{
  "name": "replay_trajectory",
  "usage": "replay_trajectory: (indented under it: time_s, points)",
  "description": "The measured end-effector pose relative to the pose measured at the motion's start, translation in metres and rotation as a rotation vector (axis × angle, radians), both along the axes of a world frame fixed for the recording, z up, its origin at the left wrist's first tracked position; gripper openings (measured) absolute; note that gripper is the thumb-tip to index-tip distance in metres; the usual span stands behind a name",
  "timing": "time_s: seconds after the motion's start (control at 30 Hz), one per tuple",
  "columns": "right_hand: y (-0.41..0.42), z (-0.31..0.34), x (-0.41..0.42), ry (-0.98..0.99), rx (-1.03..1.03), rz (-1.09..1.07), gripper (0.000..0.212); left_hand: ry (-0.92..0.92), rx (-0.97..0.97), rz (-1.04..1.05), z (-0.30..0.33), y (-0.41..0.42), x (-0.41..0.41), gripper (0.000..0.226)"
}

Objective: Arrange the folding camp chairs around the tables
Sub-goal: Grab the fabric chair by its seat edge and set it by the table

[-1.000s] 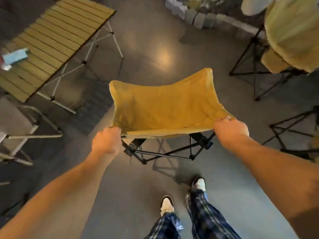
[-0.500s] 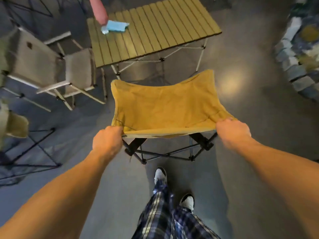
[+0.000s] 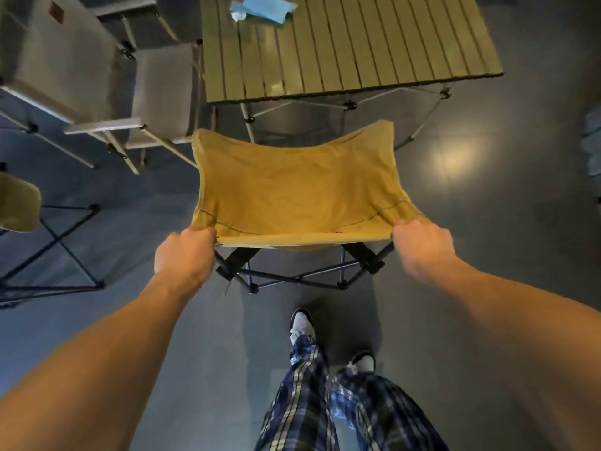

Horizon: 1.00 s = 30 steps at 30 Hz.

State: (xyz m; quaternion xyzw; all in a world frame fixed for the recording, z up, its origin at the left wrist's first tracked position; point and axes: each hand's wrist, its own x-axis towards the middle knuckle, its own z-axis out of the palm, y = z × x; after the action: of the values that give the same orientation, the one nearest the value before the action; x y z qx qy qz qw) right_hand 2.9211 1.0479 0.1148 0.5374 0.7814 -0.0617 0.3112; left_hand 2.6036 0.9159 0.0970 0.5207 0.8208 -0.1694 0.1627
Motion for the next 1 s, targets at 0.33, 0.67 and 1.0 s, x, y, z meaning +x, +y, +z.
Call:
replay_trajectory:
  time_s: [0.33,0.67,1.0]
  points:
    - [0.004,-0.053,-0.023,-0.119,-0.302,-0.023,0.035,-0.010,-0.307,0.103,-0.060,-0.016,0.019,0.029]
    - [0.007,-0.055,-0.032,-0.115,-0.269,0.068,0.034,0.038,-0.346,0.076,-0.064,-0.004,0.004,0.029]
    - [0.001,-0.047,-0.033,-0.133,-0.321,0.036,0.037,0.011,-0.545,-0.003,-0.056,-0.003,-0.005,0.023]
